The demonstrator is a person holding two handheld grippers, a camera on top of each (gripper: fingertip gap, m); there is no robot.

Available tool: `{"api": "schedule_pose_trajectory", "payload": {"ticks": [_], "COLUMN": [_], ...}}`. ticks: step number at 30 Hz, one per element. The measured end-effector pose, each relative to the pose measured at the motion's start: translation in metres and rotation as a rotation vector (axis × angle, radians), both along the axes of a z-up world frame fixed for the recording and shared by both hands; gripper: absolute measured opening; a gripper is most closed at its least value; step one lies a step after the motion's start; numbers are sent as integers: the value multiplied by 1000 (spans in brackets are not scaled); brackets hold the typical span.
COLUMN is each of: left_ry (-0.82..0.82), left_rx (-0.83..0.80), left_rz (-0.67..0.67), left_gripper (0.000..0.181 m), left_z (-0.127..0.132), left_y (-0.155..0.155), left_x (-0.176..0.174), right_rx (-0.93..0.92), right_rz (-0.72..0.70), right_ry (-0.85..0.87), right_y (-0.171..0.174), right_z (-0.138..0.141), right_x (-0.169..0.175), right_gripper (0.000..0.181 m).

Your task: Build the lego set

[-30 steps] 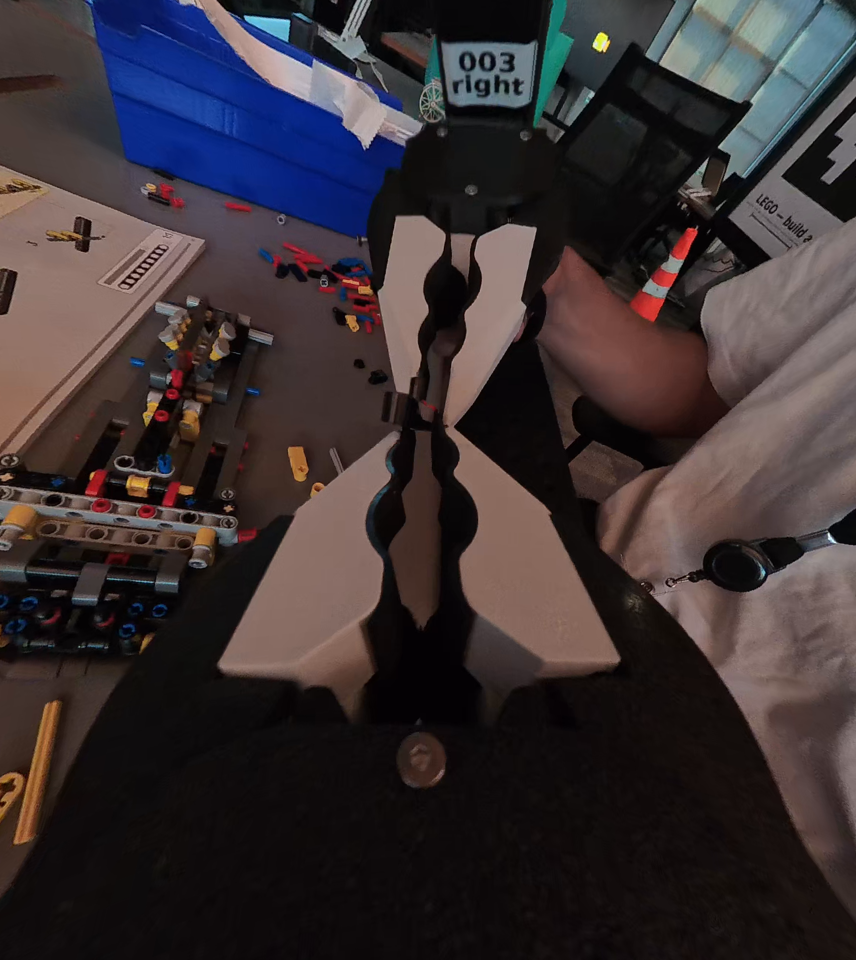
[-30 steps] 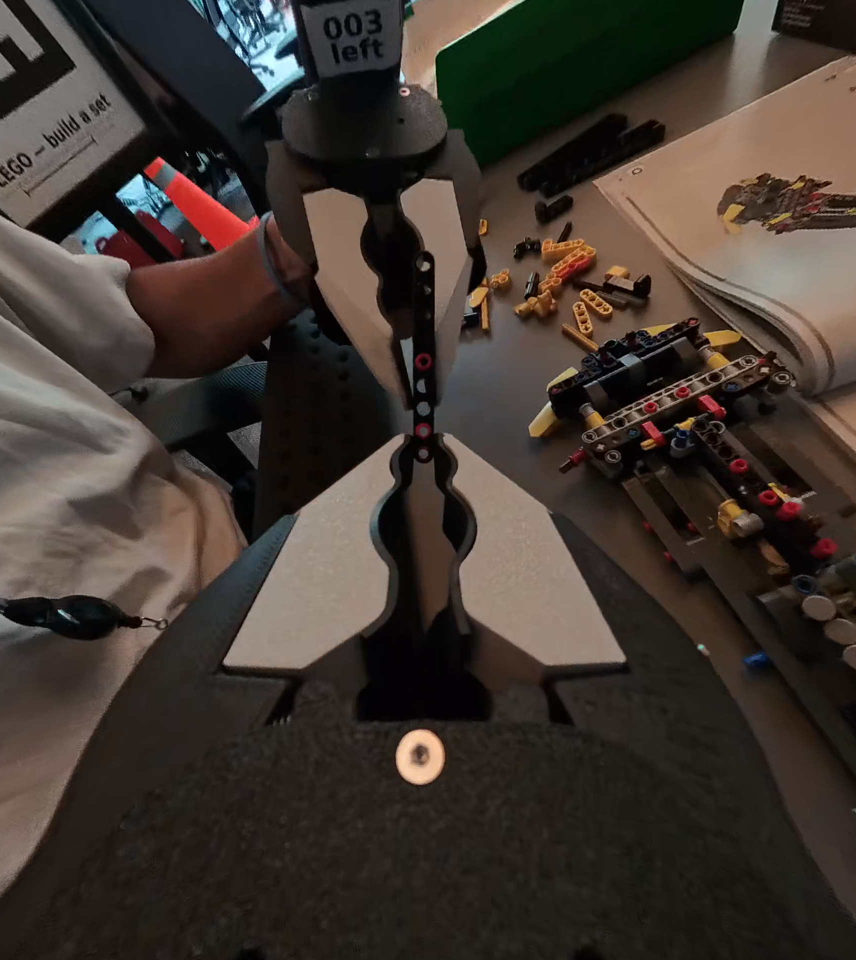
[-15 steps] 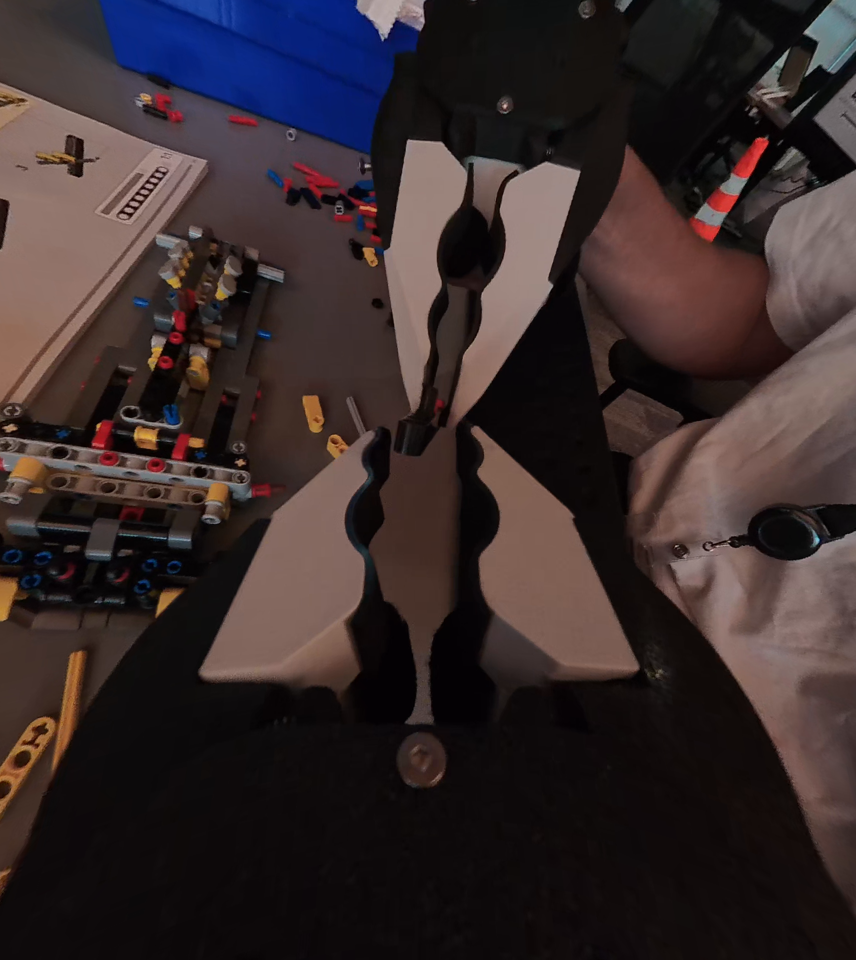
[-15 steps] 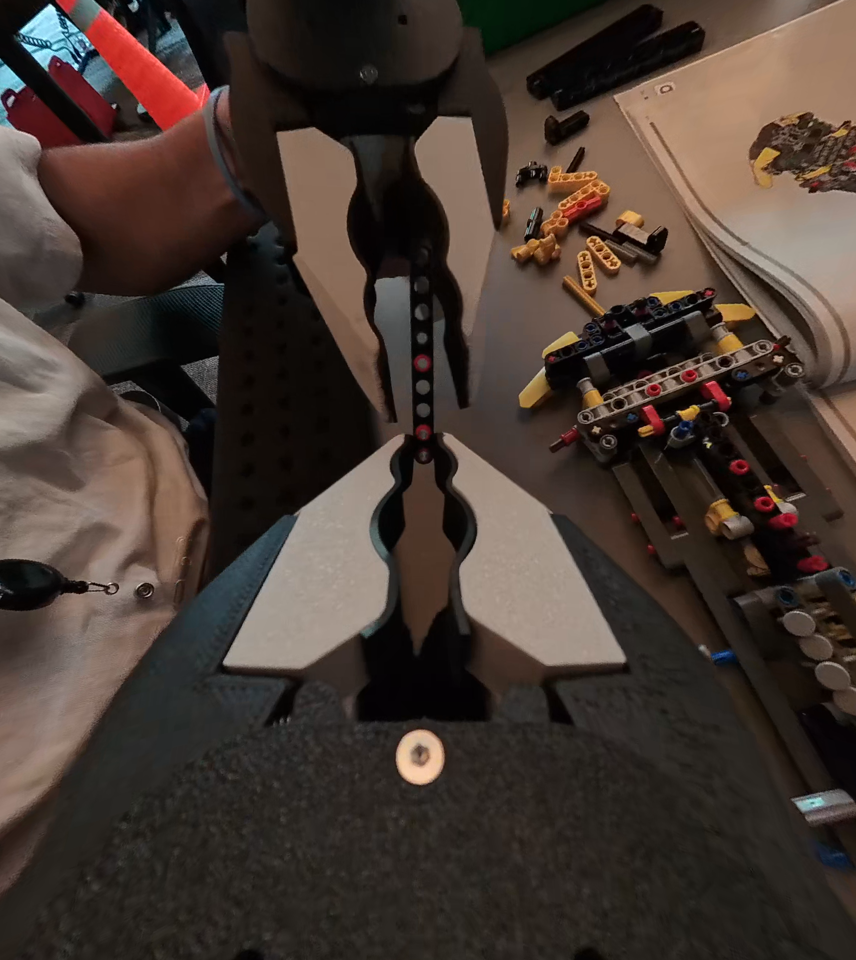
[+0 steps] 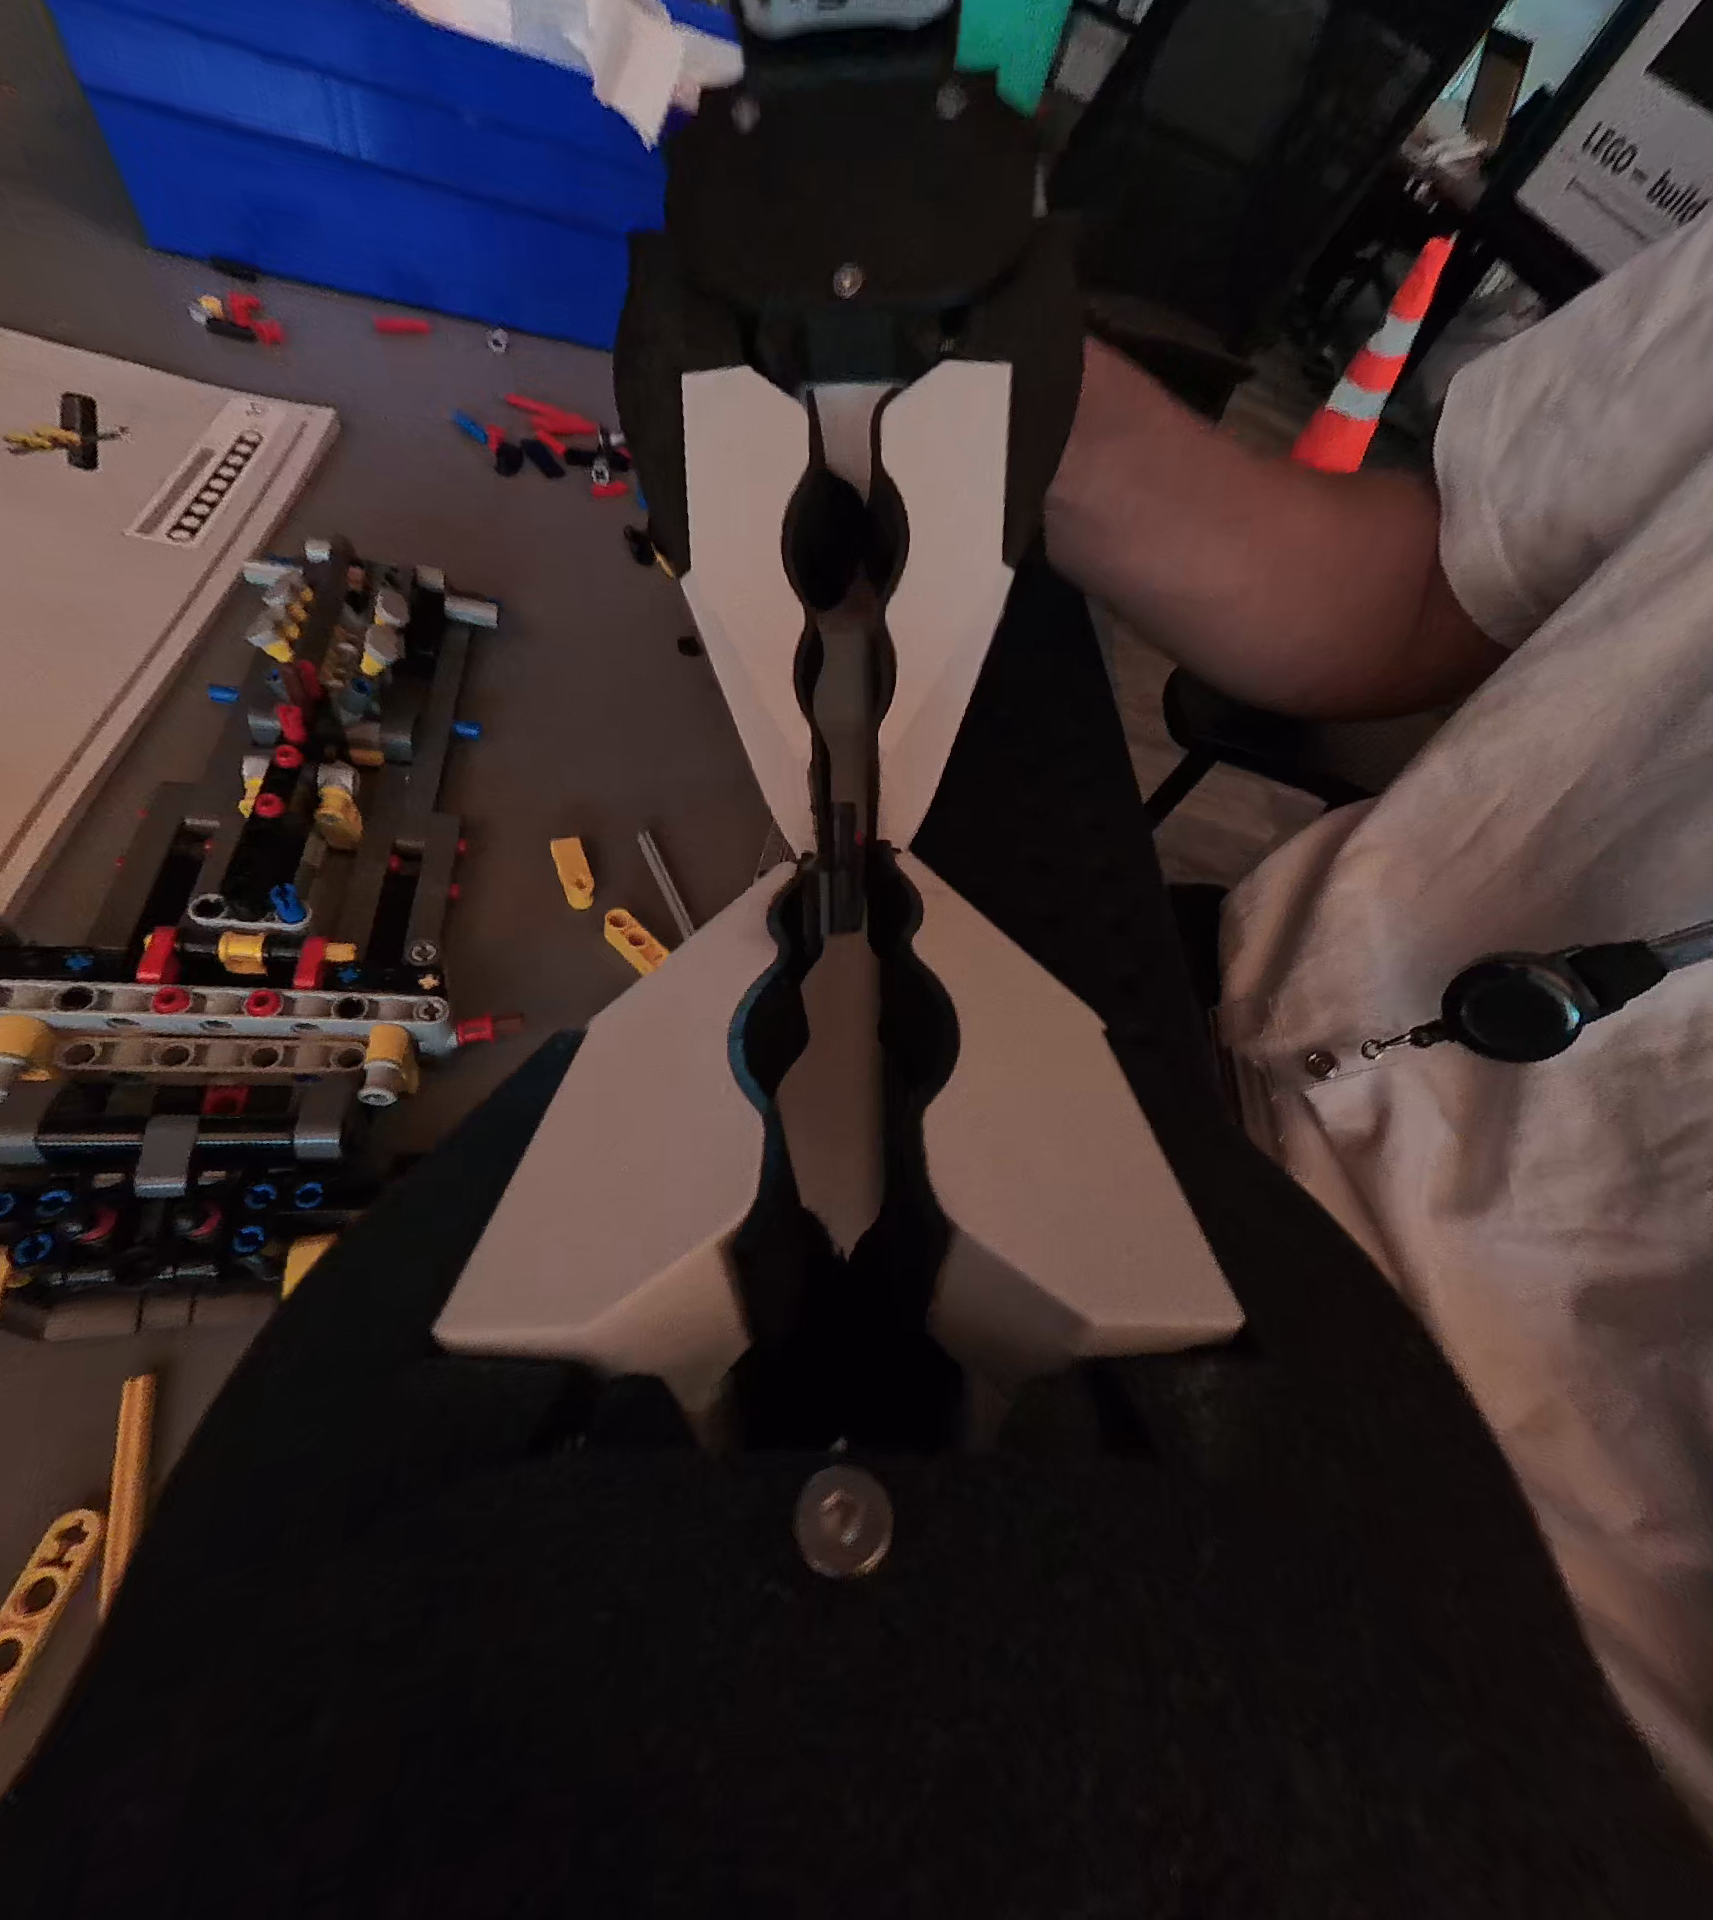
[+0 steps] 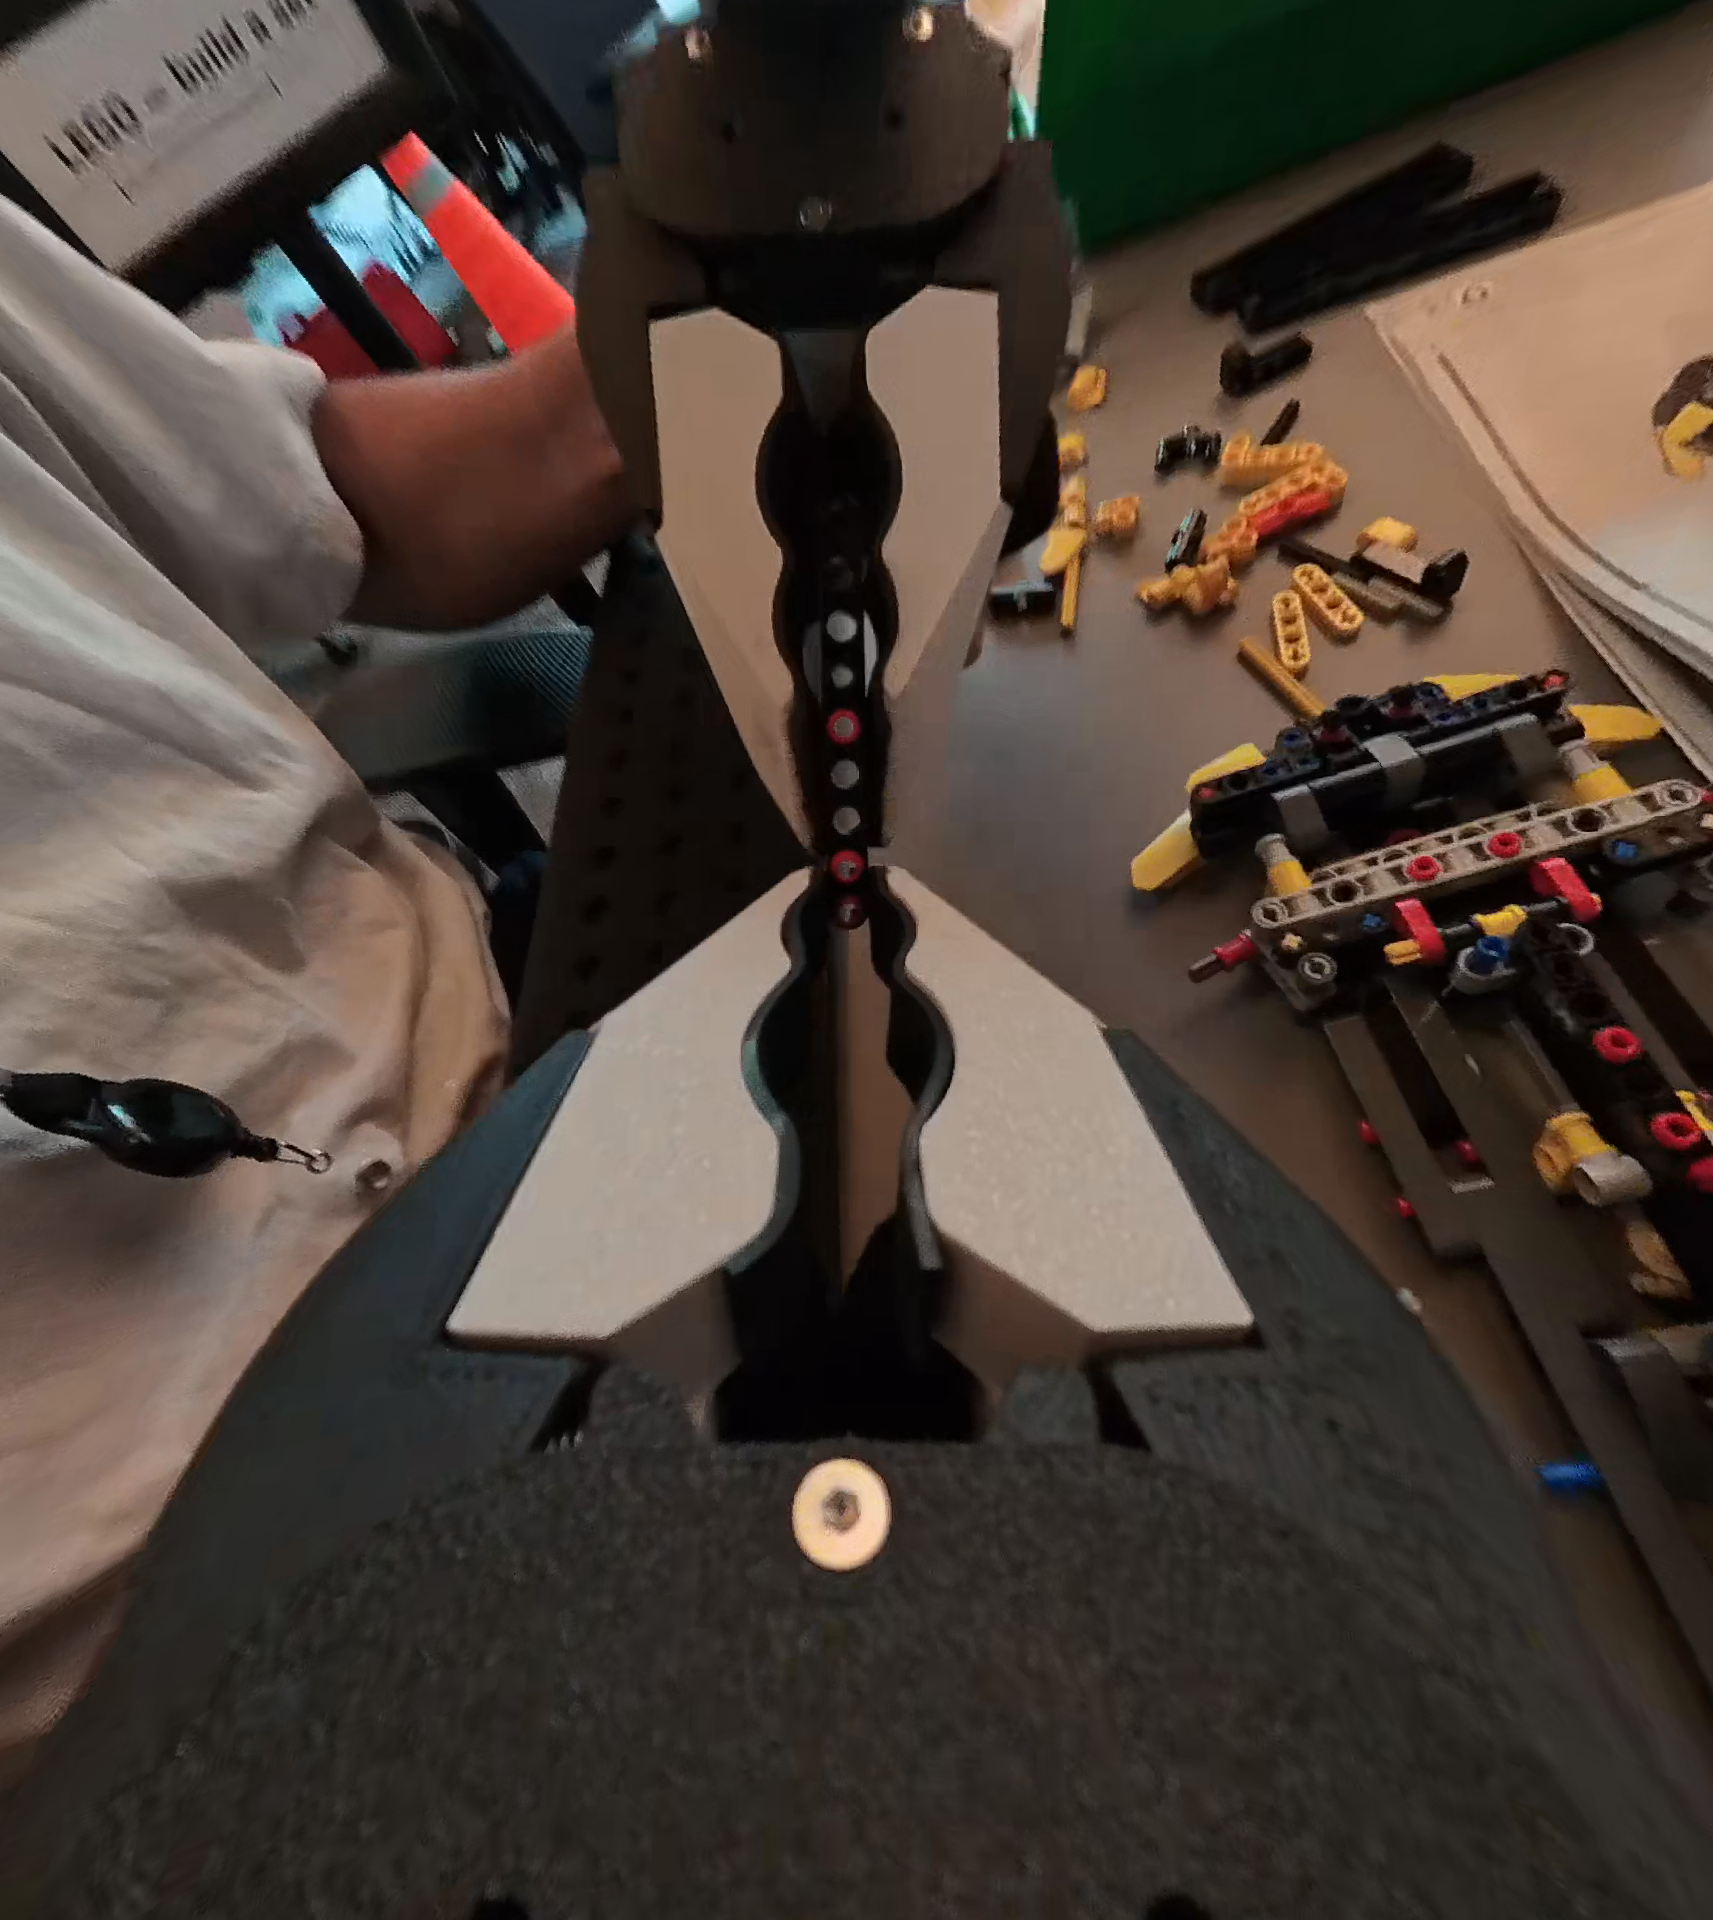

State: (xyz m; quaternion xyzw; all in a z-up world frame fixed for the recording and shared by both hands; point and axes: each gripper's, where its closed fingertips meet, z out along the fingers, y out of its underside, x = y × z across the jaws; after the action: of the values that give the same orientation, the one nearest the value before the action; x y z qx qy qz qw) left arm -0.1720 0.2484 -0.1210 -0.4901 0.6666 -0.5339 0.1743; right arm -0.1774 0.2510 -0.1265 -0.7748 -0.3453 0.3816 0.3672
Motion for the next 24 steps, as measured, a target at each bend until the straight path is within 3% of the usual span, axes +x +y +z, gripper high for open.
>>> {"api": "schedule_pose_trajectory", "payload": {"ticks": [9, 13, 17, 24], "left_ry": [-45, -76, -78, -87], "left_rx": [-17, -83, -169, -90], "left_rz": [-28, 44, 149, 199], "left_gripper": [6, 6, 7, 7], "left_z": [6, 7, 3, -3], "left_y": [1, 16, 38, 44], "left_x": [-4, -1, 4, 10], "right_rx": [-28, 44, 31, -20], "right_rz": [-7, -126, -186, -122], "right_ry": [122, 8, -278, -595], "right_y": [0, 1, -21, -42], "right_z": [7, 0, -28, -78], "right_x": [-2, 36, 74, 74], "right_gripper": [7, 20, 23, 19]}}
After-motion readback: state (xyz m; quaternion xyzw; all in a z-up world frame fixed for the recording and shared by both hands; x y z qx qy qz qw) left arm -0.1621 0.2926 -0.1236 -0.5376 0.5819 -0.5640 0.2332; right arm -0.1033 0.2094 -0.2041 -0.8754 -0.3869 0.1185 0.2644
